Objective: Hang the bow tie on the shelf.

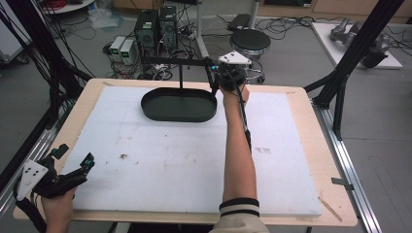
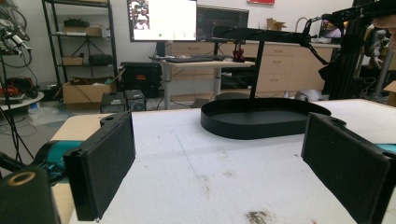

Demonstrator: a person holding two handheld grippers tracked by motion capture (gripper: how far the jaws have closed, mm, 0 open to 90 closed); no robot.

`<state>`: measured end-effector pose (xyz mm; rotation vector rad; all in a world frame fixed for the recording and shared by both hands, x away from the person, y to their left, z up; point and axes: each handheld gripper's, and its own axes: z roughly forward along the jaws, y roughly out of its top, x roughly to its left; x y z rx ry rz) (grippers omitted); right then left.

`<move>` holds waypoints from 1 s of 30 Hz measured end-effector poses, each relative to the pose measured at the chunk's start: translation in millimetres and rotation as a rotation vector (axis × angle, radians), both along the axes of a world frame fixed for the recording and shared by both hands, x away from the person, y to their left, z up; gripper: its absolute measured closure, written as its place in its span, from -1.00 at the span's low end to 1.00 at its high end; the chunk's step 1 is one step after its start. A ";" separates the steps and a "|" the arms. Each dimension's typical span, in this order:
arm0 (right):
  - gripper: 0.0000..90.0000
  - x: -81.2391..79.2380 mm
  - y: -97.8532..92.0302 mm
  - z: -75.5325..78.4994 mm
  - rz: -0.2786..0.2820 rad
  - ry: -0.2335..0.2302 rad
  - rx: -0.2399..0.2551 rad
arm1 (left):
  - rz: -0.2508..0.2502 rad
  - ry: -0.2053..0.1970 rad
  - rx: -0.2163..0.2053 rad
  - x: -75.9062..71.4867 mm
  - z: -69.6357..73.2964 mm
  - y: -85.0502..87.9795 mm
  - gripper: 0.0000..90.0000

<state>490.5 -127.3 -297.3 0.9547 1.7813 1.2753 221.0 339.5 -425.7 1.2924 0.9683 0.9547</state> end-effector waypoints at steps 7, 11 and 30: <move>0.91 8.0 -8.7 -10.6 -0.049 0.086 -0.005 | 0.003 0.000 0.001 -2.4 0.5 0.5 -0.77; 0.67 8.4 -9.0 -12.1 -0.077 0.090 -0.039 | 0.004 0.000 0.002 -2.7 0.3 0.3 -0.77; -0.74 -75.8 -77.9 26.3 -0.128 0.008 0.092 | 0.007 -0.020 -0.012 -7.8 6.6 1.5 -0.77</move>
